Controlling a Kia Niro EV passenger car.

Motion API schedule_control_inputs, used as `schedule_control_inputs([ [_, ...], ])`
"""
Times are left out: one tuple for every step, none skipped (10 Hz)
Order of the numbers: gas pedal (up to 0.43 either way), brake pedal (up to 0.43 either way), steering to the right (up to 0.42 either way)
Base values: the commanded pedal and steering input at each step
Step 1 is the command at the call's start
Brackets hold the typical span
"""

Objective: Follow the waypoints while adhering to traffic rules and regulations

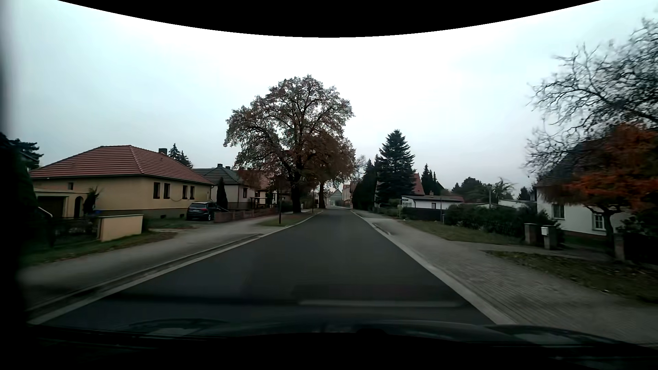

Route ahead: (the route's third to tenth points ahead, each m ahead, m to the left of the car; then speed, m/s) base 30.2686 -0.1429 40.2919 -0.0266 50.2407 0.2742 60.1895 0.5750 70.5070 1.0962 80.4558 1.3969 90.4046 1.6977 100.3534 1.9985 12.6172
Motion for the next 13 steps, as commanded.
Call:
schedule_control_inputs([
  [0.157, 0.000, 0.003],
  [0.157, 0.000, 0.004],
  [0.157, 0.000, 0.004],
  [0.157, 0.000, 0.004],
  [0.157, 0.000, 0.004],
  [0.157, 0.000, 0.004],
  [0.157, 0.000, 0.005],
  [0.157, 0.000, 0.005],
  [0.157, 0.000, 0.005],
  [0.157, 0.000, 0.005],
  [0.150, 0.000, 0.005],
  [0.150, 0.000, 0.005],
  [0.138, 0.000, 0.005],
])
